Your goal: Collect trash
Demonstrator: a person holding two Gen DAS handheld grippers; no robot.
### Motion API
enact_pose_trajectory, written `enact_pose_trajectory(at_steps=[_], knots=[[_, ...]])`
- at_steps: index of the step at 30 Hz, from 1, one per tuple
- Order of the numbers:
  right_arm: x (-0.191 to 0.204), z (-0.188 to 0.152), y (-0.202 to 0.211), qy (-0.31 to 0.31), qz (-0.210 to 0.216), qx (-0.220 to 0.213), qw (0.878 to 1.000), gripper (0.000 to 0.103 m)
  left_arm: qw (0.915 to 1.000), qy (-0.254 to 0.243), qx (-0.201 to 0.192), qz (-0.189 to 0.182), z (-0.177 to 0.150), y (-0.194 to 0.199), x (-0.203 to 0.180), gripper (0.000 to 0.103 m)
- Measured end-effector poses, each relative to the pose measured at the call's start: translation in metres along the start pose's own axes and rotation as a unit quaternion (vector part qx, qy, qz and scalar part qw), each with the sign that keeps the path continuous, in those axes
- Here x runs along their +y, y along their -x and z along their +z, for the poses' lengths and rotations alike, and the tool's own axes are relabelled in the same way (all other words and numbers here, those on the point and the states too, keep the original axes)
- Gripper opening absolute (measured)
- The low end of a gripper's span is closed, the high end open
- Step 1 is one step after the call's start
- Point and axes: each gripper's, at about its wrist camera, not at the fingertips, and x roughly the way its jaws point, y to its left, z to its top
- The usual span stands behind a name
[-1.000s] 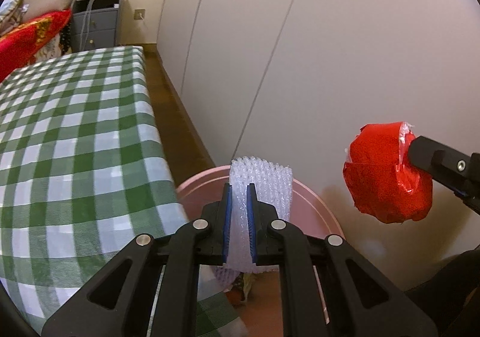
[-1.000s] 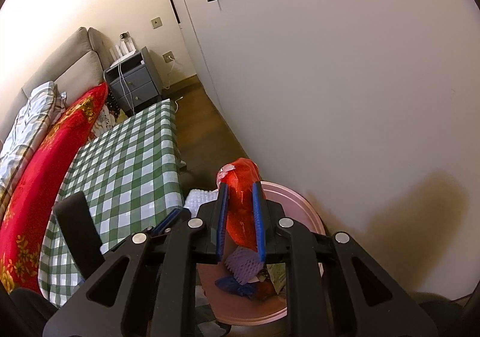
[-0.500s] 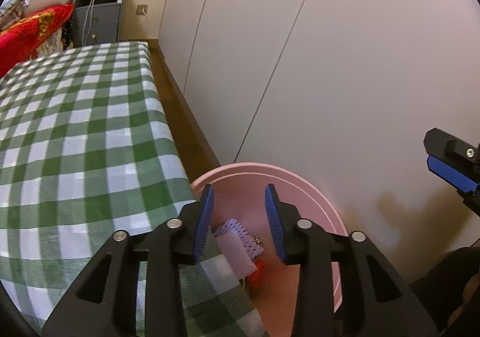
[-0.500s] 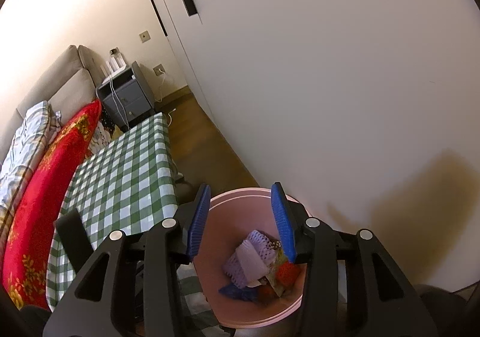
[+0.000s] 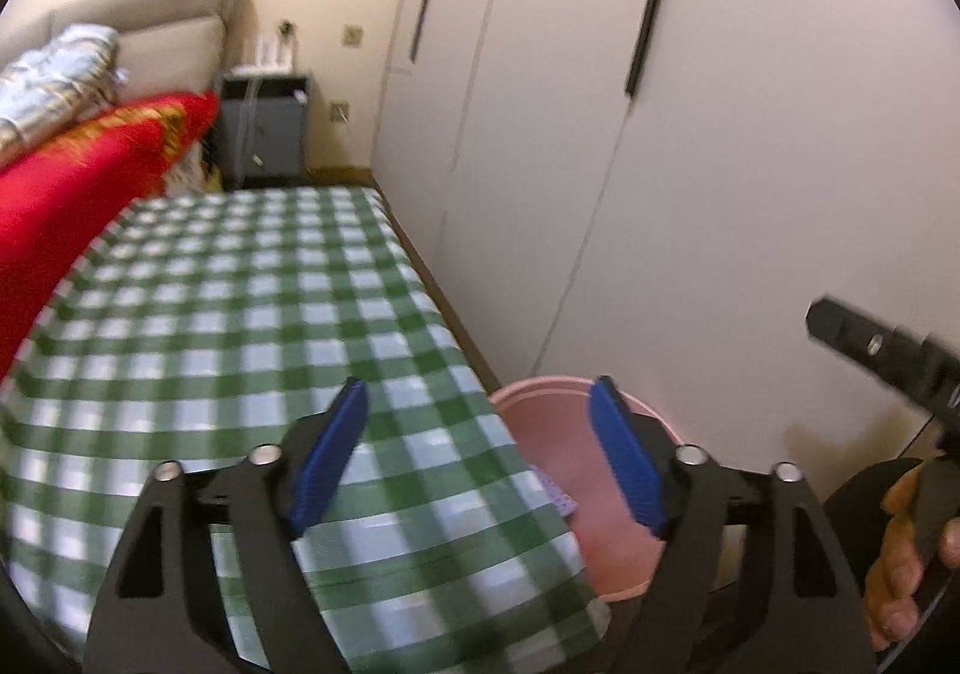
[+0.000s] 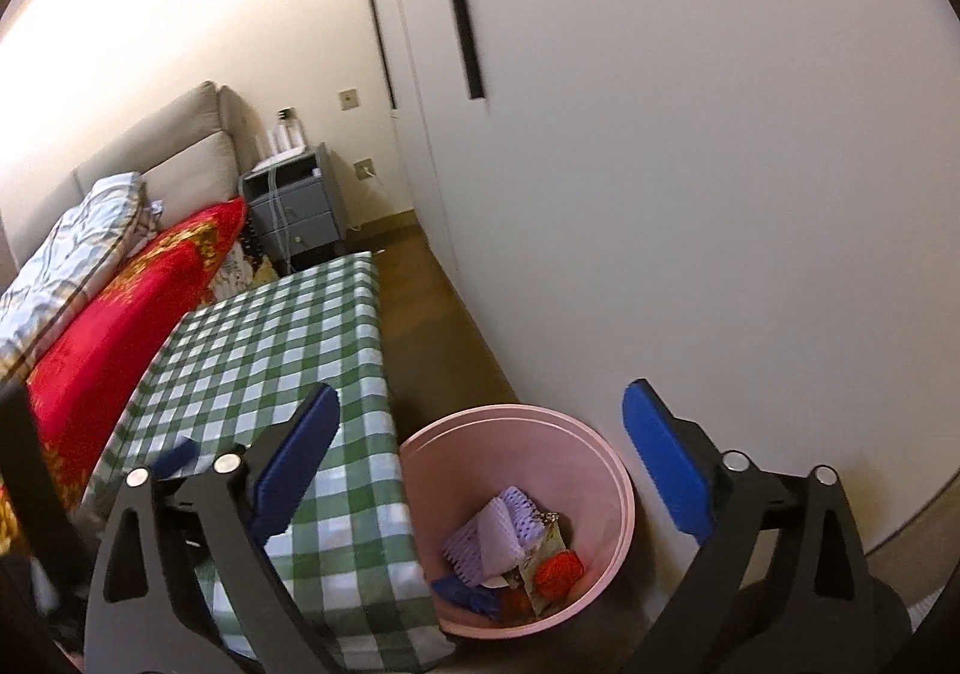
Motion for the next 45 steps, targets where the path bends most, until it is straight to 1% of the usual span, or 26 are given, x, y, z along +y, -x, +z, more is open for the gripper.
enact_pose_trajectory(at_steps=[2, 4, 8, 10, 12, 17, 20, 28, 32, 35, 39, 45], knots=[[0.004, -0.004, 0.009, 0.006, 0.007, -0.007, 1.0, 0.098, 0.9997, -0.001, -0.015, 0.02, -0.002, 0.023, 0.007, 0.084], [0.006, -0.007, 0.015, 0.008, 0.012, -0.009, 1.0, 0.098, 0.9993, -0.001, -0.018, 0.033, -0.008, 0.039, 0.013, 0.086], [0.011, -0.016, 0.023, 0.015, 0.015, -0.008, 1.0, 0.098, 0.9978, -0.008, -0.017, 0.064, -0.026, 0.071, 0.023, 0.088], [0.02, -0.023, 0.027, 0.029, 0.015, -0.006, 0.999, 0.098, 0.9968, -0.007, -0.02, 0.077, -0.033, 0.086, 0.027, 0.09], [0.03, -0.031, 0.03, 0.046, 0.019, -0.003, 0.999, 0.098, 0.9961, -0.004, -0.02, 0.086, -0.041, 0.101, 0.03, 0.09], [0.05, -0.053, 0.037, 0.085, 0.025, 0.013, 0.996, 0.098, 0.9939, 0.007, -0.022, 0.108, -0.058, 0.12, 0.034, 0.091], [0.059, -0.061, 0.038, 0.102, 0.028, 0.017, 0.994, 0.098, 0.992, 0.012, -0.028, 0.123, -0.062, 0.119, 0.035, 0.094], [0.07, -0.067, 0.029, 0.131, 0.017, 0.018, 0.991, 0.098, 0.9877, 0.041, -0.018, 0.15, -0.069, 0.1, 0.05, 0.095], [0.076, -0.072, 0.024, 0.141, 0.018, 0.026, 0.989, 0.098, 0.9855, 0.046, -0.02, 0.162, -0.071, 0.096, 0.055, 0.095], [0.081, -0.075, 0.02, 0.15, 0.018, 0.034, 0.988, 0.098, 0.9848, 0.046, -0.014, 0.167, -0.072, 0.092, 0.059, 0.095], [0.084, -0.079, 0.018, 0.158, 0.02, 0.037, 0.987, 0.098, 0.9837, 0.064, -0.01, 0.168, -0.073, 0.088, 0.065, 0.095], [0.082, -0.079, 0.015, 0.153, 0.021, 0.044, 0.987, 0.098, 0.9843, 0.062, -0.009, 0.165, -0.072, 0.083, 0.063, 0.095]])
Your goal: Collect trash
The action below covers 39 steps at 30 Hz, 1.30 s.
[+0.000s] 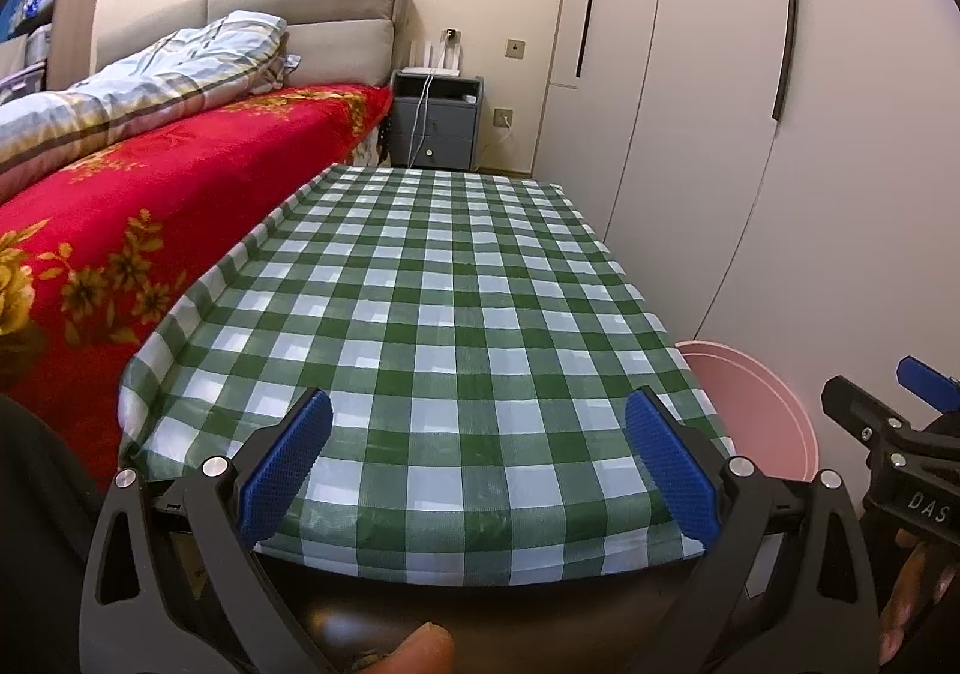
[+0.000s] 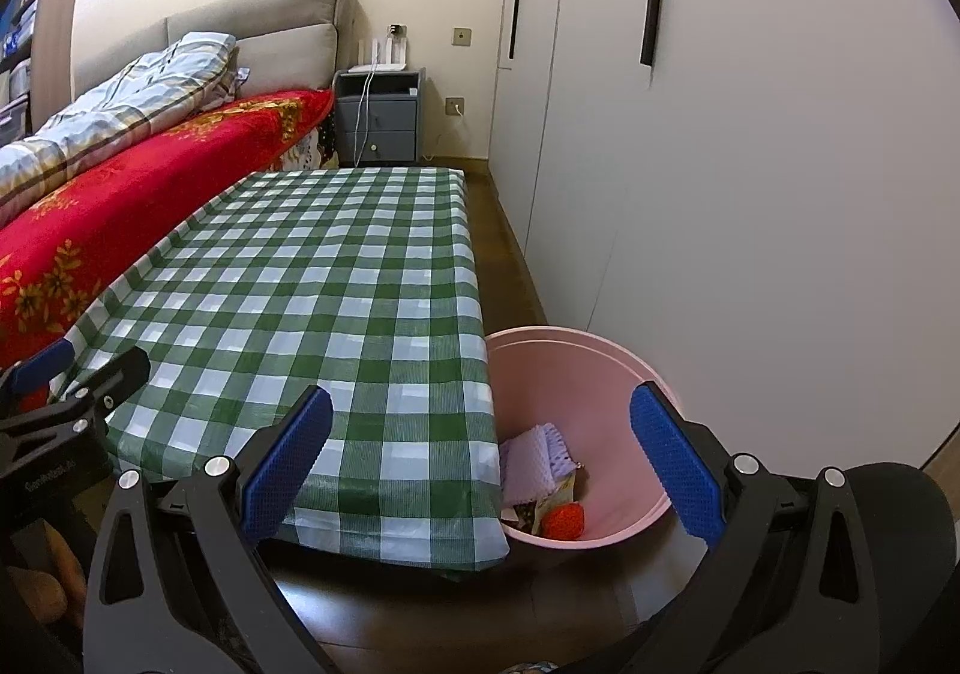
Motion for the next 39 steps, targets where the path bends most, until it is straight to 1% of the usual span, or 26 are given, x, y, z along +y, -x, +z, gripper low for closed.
enact_pose_trajectory(at_steps=[16, 39], knots=[[-0.0021, 0.0005, 0.0002, -0.01, 0.008, -0.001, 1.0, 0.098, 1.0, -0.003, 0.002, 0.004, -0.0017, 0.0009, -0.0019, 0.095], [-0.0033, 0.0007, 0.0003, -0.012, 0.008, 0.0, 1.0, 0.098, 1.0, -0.003, 0.002, 0.004, -0.0018, 0.0009, -0.0013, 0.095]])
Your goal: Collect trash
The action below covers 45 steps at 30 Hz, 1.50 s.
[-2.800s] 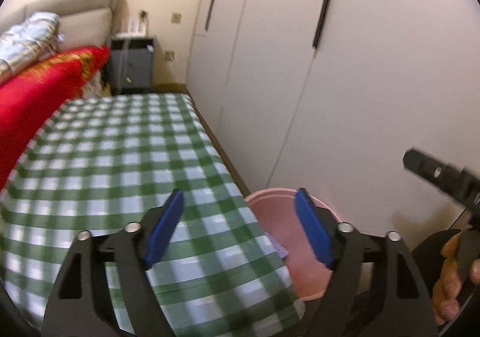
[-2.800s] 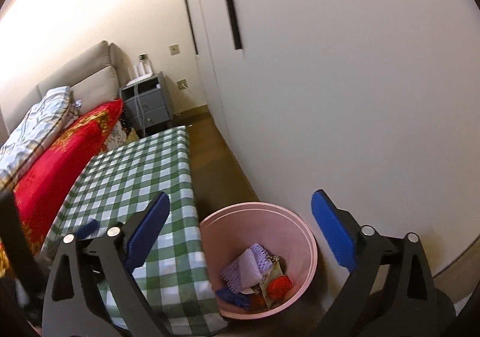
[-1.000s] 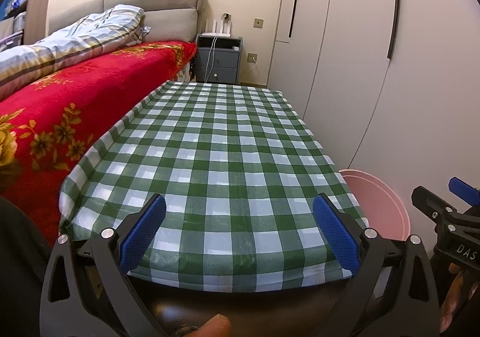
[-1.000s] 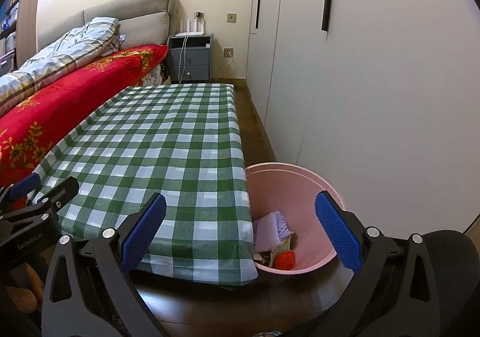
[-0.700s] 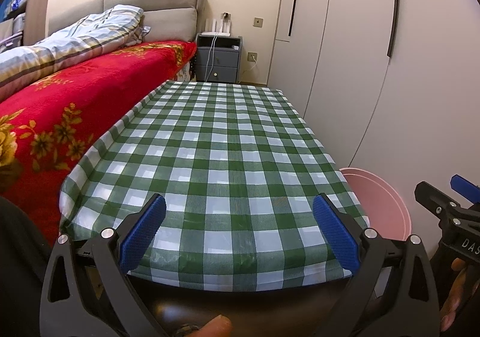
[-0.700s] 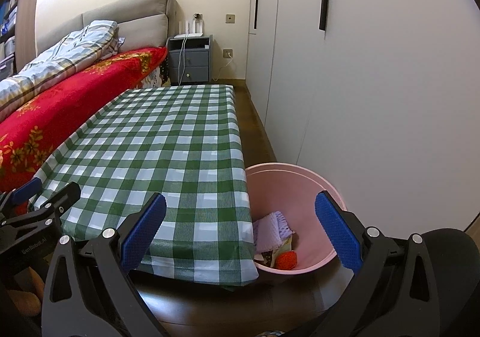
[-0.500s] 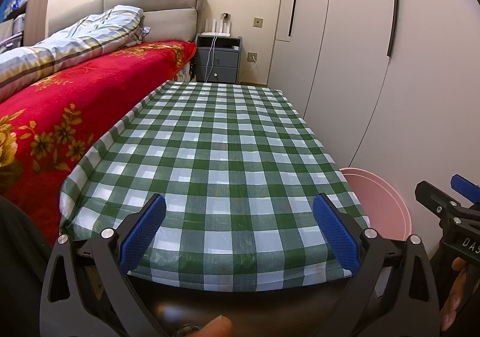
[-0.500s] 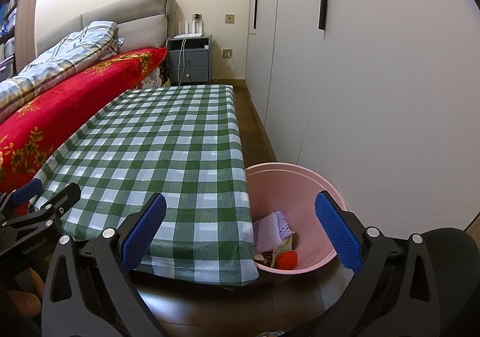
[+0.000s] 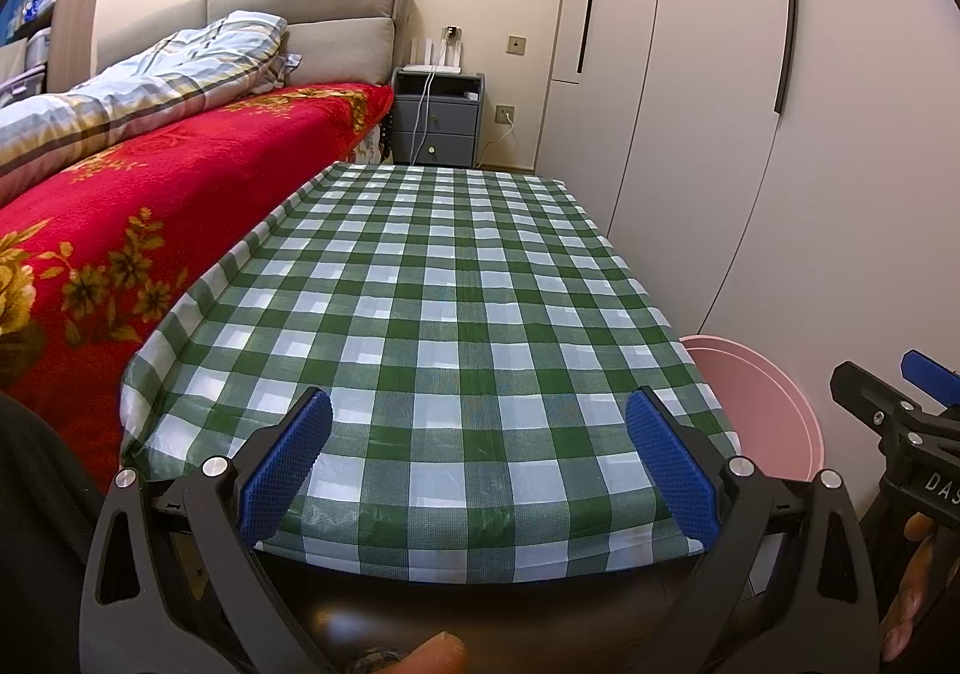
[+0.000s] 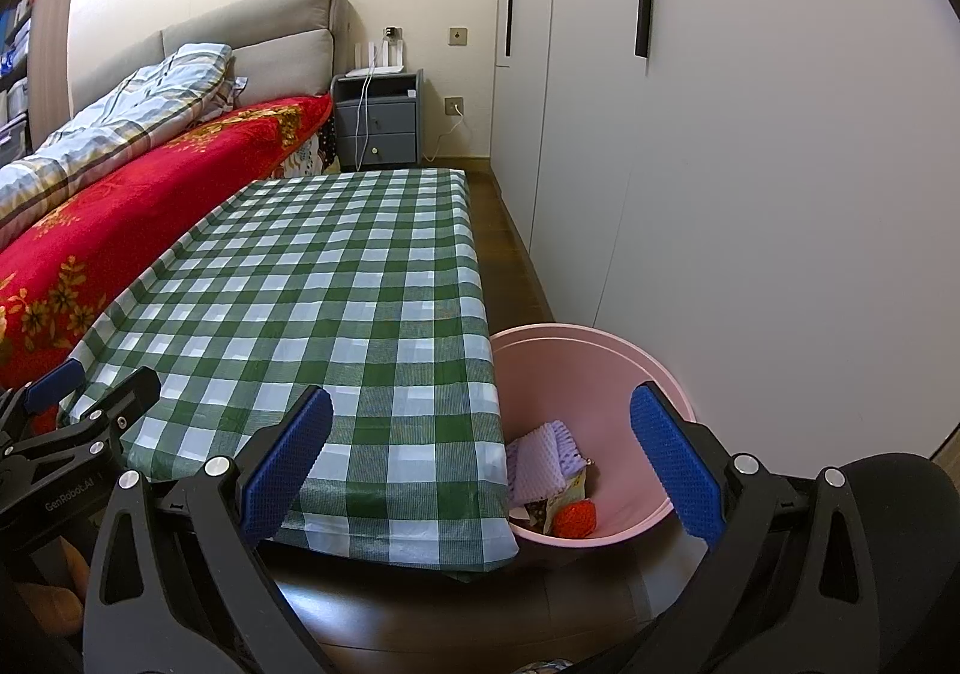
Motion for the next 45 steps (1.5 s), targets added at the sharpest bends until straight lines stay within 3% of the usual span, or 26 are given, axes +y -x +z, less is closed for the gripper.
enact_pose_trajectory(at_steps=[45], knots=[[-0.0016, 0.0006, -0.0003, -0.002, 0.001, 0.001, 1.0, 0.098, 0.9996, -0.023, -0.013, 0.013, 0.0027, 0.0041, -0.0089, 0.095]])
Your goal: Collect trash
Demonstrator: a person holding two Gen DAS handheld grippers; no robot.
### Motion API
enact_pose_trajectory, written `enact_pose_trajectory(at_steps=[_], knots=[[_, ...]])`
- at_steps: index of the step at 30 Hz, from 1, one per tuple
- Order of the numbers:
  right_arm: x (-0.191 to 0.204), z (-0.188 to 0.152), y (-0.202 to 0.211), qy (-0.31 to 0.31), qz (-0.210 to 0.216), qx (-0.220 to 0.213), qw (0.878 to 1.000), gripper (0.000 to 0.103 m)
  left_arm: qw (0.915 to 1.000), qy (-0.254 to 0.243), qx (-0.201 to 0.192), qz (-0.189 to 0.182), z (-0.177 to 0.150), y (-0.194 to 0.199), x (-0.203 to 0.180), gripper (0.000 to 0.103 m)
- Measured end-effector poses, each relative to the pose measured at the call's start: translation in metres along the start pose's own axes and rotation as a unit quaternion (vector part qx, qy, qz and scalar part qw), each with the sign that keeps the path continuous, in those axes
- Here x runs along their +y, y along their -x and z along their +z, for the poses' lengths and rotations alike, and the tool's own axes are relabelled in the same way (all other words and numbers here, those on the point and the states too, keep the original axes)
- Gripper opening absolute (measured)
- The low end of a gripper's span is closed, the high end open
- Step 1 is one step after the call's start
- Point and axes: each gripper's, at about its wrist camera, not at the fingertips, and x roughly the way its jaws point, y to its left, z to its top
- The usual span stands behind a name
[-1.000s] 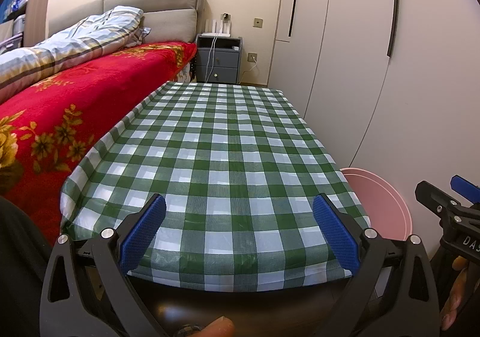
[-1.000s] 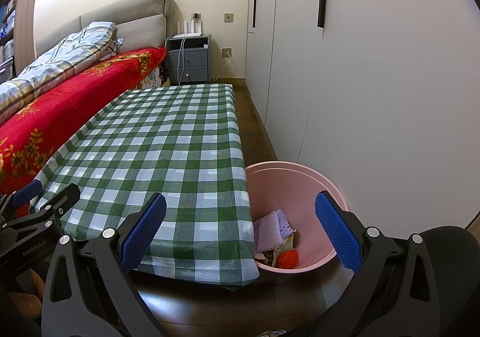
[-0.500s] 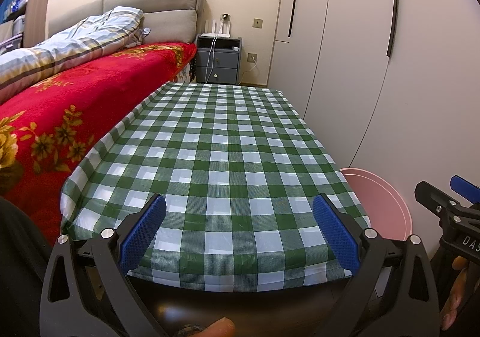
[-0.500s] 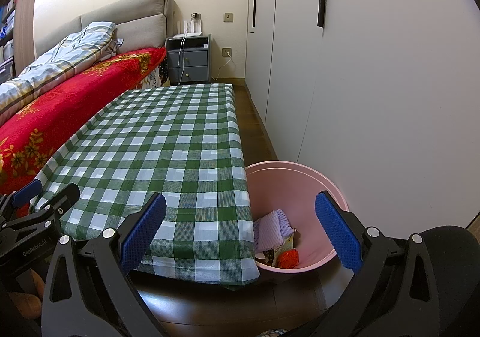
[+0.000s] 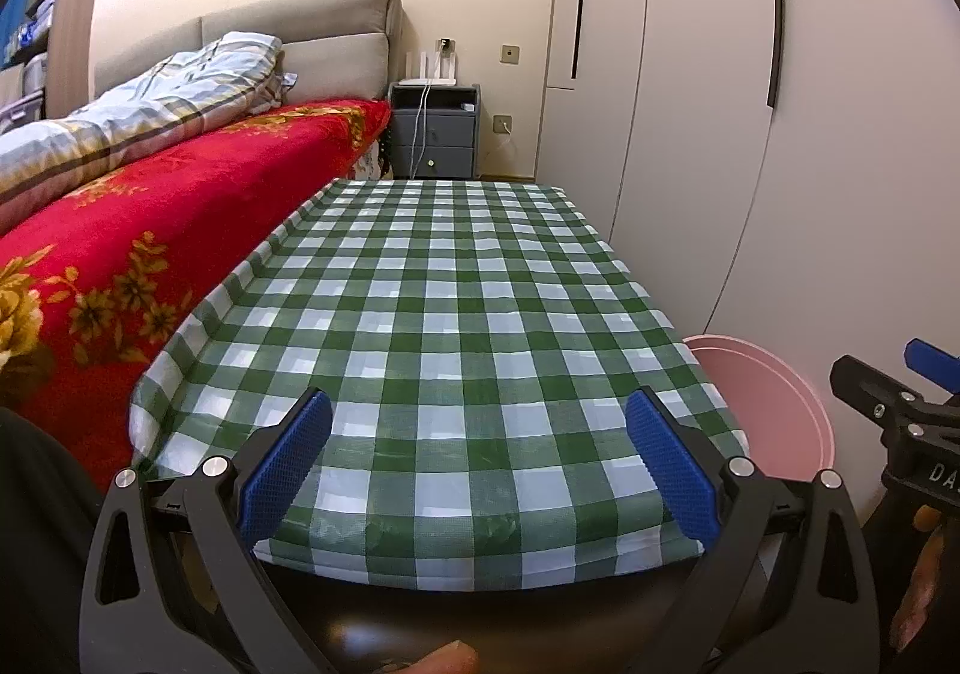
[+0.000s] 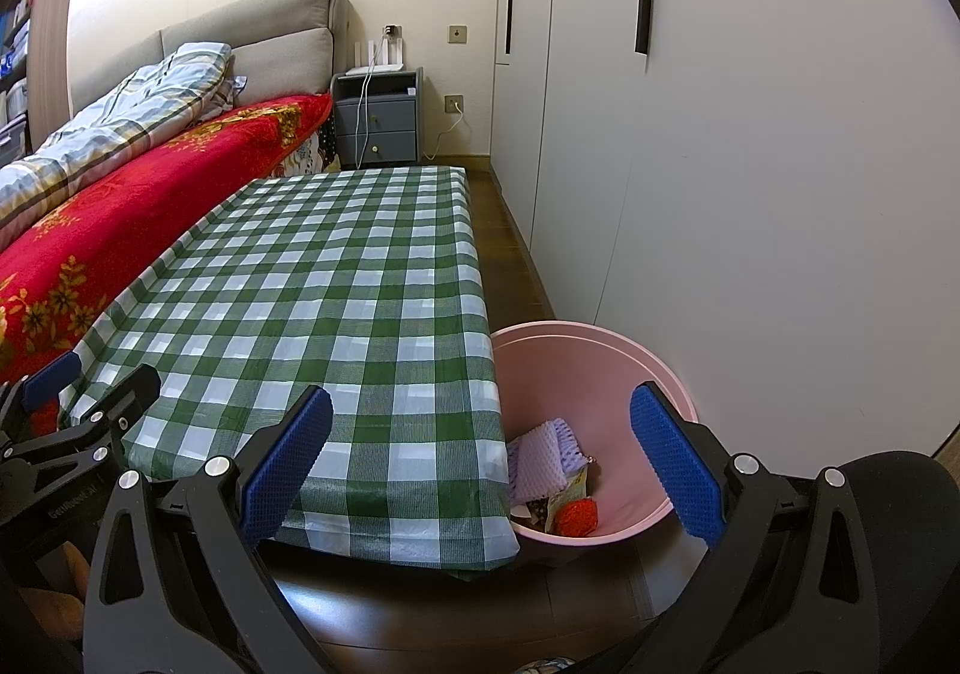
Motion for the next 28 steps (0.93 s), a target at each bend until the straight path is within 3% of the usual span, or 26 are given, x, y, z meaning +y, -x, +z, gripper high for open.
enact_pose_trajectory(at_steps=[28], knots=[[0.0046, -0.005, -0.0006, 0.001, 0.001, 0.005, 1.0, 0.098, 0.9998, 0.01, 0.005, 0.019, -0.0034, -0.0053, 0.0021, 0.095]])
